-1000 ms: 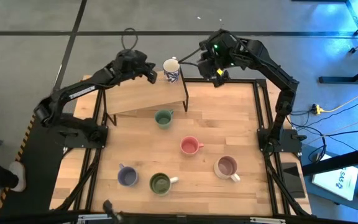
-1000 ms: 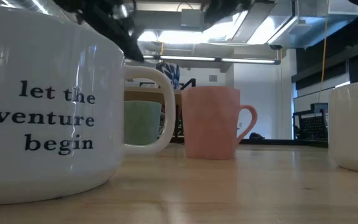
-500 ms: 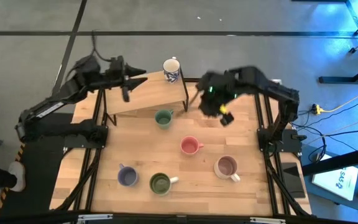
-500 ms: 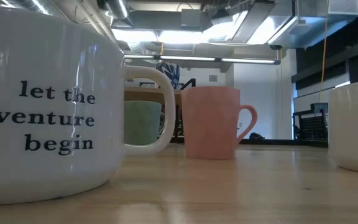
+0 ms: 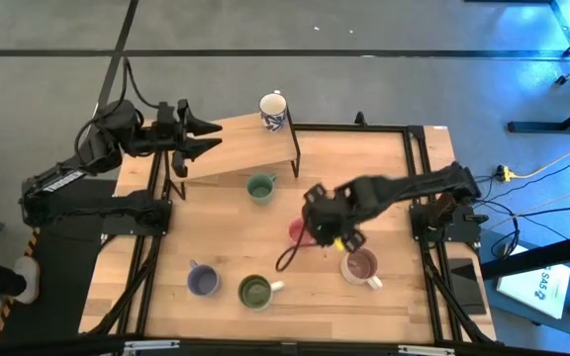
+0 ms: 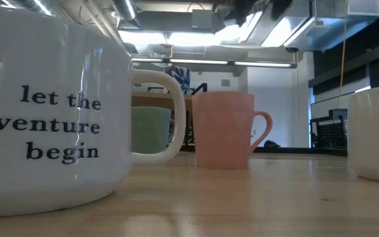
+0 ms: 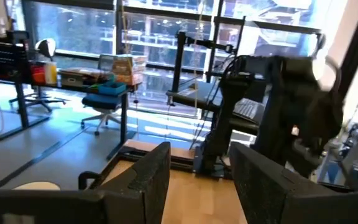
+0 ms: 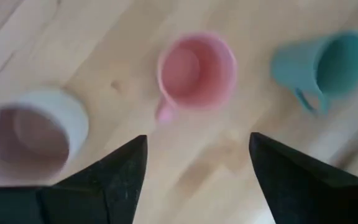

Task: Place coffee mugs
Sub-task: Put the pink mug on the shelf

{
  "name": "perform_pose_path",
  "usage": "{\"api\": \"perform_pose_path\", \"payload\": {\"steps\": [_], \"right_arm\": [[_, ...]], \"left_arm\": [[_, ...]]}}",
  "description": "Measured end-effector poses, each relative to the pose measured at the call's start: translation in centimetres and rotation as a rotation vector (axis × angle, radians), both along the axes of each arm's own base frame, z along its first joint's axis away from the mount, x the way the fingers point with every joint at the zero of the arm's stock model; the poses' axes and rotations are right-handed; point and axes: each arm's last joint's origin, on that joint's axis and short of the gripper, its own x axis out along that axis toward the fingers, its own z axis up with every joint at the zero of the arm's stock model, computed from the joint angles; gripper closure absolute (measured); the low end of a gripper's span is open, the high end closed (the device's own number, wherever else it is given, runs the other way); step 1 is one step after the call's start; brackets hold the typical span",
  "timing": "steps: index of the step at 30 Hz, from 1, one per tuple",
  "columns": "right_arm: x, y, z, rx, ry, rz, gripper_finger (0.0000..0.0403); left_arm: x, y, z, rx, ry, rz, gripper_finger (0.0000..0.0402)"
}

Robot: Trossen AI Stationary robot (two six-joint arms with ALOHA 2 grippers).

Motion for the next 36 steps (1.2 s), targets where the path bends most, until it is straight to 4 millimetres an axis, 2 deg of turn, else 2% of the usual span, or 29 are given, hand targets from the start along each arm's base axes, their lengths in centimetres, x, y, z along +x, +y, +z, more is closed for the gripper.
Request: {"api": "perform_pose_path", "payload": {"steps": [4, 7, 15, 19, 26, 32, 36], "right_arm": [[1.5, 1.4, -3.6, 0.044, -0.095, 0.041, 0.0153], [2.1, 1.5, -5.5, 0.063, -0.141, 0.019, 0.0163], [1.4, 1.4, -9.6, 0.099, -0.057, -0.020, 0.0166], [1.2, 1.3, -11.1, 0.088, -0.061, -0.023, 0.0166], [1.1, 1.2, -12.4, 0.059, -0.091, -0.010, 0.0166], [1.2, 1.1, -14.7, 0.033, -0.015, -0.001, 0.0167], [1.4, 1.2, -15.0, 0.030, -0.019, -0.001, 0.0185]], "left_arm": [[-0.3, -0.3, -0.2, -0.012, 0.022, -0.004, 0.0241], [-0.8, -0.5, -0.2, -0.019, 0.022, -0.004, 0.0241], [-1.4, -0.8, -0.2, -0.022, 0.025, -0.005, 0.0241], [-1.5, -0.8, -0.2, -0.023, 0.026, -0.004, 0.0241], [-1.5, -0.8, -0.2, -0.023, 0.026, -0.003, 0.0241], [-1.5, -0.8, -0.2, -0.036, 0.023, -0.003, 0.0241], [-1.5, -0.8, -0.2, -0.050, 0.022, -0.004, 0.0241]]}}
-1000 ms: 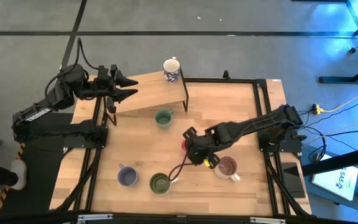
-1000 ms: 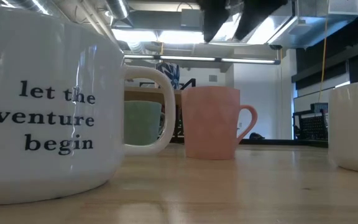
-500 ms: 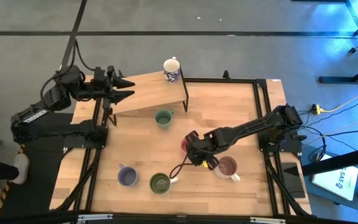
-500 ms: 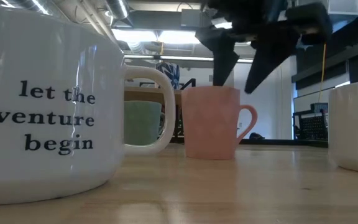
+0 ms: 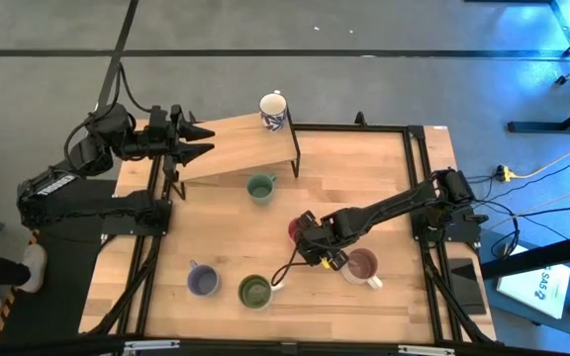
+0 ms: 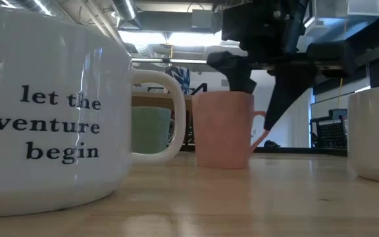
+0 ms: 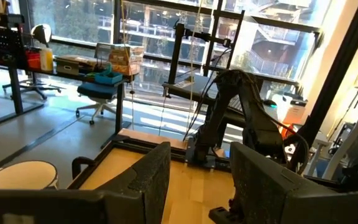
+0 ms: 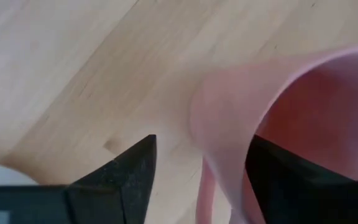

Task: Place coffee mugs
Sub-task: Put the pink mug on the shelf

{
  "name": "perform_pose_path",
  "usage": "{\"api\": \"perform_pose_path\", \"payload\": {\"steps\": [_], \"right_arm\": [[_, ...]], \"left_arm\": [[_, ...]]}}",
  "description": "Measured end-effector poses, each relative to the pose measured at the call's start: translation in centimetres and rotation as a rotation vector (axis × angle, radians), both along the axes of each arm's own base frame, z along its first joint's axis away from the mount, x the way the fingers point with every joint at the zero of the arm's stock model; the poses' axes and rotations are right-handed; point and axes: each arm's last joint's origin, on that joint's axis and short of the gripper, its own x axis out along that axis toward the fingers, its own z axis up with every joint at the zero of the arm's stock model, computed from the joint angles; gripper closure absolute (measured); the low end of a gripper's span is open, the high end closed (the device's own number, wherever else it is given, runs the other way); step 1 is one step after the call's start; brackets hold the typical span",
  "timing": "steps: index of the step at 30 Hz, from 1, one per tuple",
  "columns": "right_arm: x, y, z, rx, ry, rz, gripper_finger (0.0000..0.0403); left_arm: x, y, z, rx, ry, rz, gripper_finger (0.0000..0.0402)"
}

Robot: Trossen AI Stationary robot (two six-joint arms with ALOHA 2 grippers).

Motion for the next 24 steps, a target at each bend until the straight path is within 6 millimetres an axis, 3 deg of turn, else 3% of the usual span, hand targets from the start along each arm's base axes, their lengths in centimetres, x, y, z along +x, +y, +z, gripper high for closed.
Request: {"api": "perform_pose_path", "payload": {"steps": [4, 10, 14, 17, 24], "right_arm": [[0.0, -0.1, 0.0, -0.045, -0.008, 0.007, 0.0244], [0.1, -0.7, 0.0, -0.012, 0.011, -0.002, 0.0385], [0.2, -1.6, 0.2, -0.017, 0.036, -0.018, 0.0390], [0.5, -2.2, 1.6, -0.029, 0.065, 0.025, 0.0397], [2.6, -4.8, 9.0, -0.072, -0.039, 0.147, 0.0398]], "left_arm": [[0.0, 0.0, 0.0, -0.001, 0.002, 0.001, 0.0241], [0.0, 0.1, 0.0, -0.002, 0.002, 0.028, 0.0241], [0.0, 0.1, 0.0, -0.003, 0.004, 0.029, 0.0241], [0.0, 0.1, -0.1, -0.003, 0.005, 0.029, 0.0241], [0.0, 0.1, -0.1, -0.003, 0.005, 0.029, 0.0241]]}}
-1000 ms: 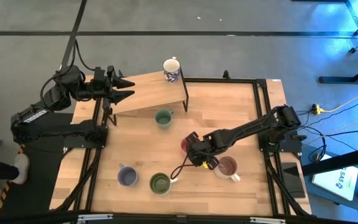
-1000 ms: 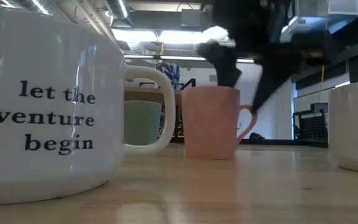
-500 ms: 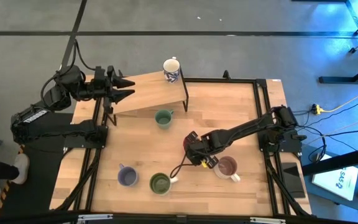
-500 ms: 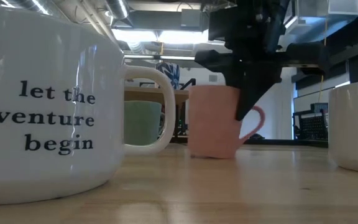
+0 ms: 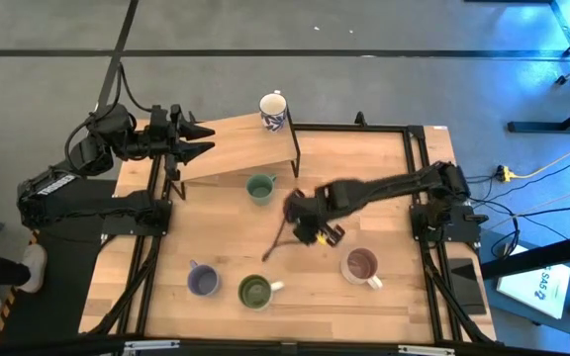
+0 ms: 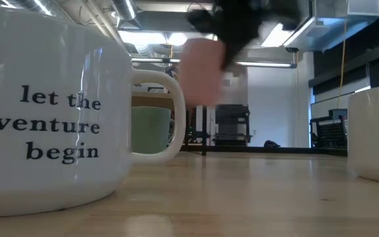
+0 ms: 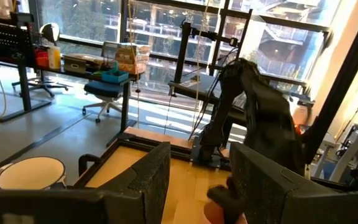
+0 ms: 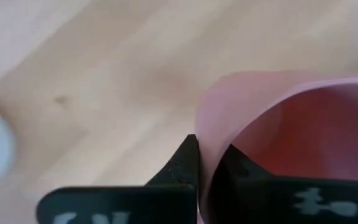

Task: Place coffee mugs
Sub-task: Put the pink mug on the shelf

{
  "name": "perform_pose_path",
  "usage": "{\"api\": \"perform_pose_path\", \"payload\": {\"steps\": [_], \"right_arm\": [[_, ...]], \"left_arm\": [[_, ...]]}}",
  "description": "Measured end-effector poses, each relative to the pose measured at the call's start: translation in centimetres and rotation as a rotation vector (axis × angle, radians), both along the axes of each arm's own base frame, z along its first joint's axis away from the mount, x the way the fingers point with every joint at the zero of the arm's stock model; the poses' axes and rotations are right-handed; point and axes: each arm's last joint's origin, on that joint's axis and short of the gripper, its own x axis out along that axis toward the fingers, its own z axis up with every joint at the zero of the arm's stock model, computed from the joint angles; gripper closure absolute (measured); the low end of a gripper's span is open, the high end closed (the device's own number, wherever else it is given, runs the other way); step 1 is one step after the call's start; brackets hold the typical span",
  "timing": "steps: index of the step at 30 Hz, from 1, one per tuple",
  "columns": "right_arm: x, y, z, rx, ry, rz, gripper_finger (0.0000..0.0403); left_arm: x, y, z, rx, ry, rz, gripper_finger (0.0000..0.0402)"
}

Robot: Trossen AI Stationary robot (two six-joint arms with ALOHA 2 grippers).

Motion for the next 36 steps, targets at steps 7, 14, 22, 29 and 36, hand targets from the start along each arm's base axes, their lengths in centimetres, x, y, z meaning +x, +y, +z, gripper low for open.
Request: {"api": "perform_pose_path", "payload": {"steps": [7, 14, 22, 29, 36], "right_arm": [[1.1, -4.8, 6.8, -0.050, -0.206, -0.011, 0.0401], [1.8, -8.3, 10.9, -0.175, -0.351, -0.006, 0.0401], [2.3, -10.8, 11.4, -0.174, -0.389, -0.028, 0.0402], [3.2, -11.5, 9.8, -0.235, -0.319, 0.005, 0.0402], [4.0, -11.9, 7.4, -0.227, -0.205, 0.025, 0.0403]], "left_arm": [[0.0, 0.0, 0.0, -0.002, 0.000, 0.000, 0.0241], [-0.2, -0.1, 0.0, -0.042, -0.011, -0.002, 0.0241], [-0.3, 0.1, 0.0, -0.046, -0.008, 0.060, 0.0241], [-0.3, 0.3, 0.0, -0.047, -0.008, 0.139, 0.0241], [-0.4, 0.5, -0.2, -0.055, 0.009, 0.207, 0.0241]]}}
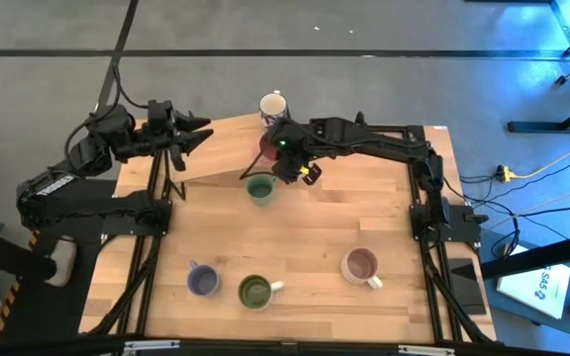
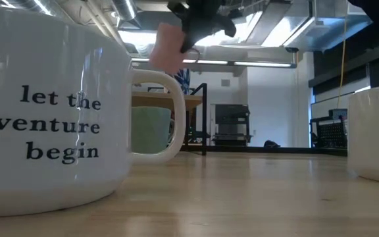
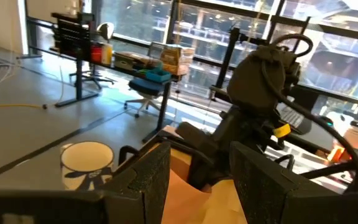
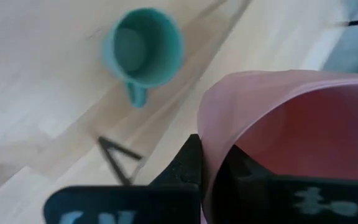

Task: Place coffee mugs
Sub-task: Put the pink mug on the shelf

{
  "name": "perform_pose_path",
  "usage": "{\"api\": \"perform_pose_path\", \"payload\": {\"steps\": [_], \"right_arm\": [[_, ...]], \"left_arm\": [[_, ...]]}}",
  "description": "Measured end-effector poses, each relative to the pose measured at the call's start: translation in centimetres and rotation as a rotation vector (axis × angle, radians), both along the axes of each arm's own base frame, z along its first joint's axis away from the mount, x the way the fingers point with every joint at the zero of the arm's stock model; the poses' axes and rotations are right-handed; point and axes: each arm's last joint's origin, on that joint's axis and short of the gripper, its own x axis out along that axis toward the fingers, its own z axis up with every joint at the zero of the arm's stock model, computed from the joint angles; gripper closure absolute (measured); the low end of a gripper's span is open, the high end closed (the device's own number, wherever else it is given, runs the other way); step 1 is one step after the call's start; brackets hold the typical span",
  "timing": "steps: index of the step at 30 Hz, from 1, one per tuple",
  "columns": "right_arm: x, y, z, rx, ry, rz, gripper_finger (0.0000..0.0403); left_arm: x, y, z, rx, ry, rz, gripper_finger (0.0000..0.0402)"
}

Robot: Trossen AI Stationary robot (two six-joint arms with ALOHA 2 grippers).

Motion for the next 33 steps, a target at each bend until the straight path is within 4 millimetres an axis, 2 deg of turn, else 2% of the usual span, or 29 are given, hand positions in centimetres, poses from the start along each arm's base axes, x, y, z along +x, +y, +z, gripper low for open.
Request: {"api": "perform_pose_path", "payload": {"steps": [6, 16, 33], "right_arm": [[0.1, -1.0, -1.2, -0.008, 0.068, -0.001, 0.0403], [-0.6, -2.3, -1.2, 0.015, 0.103, 0.014, 0.0403], [-0.9, -3.1, -1.9, 0.010, 0.165, 0.020, 0.0403]], "left_arm": [[0.0, 0.0, 0.0, -0.003, 0.004, 0.001, 0.0241], [0.0, 0.1, 0.0, -0.007, 0.003, 0.048, 0.0241], [0.0, 0.2, -0.1, -0.007, 0.003, 0.053, 0.0241]]}}
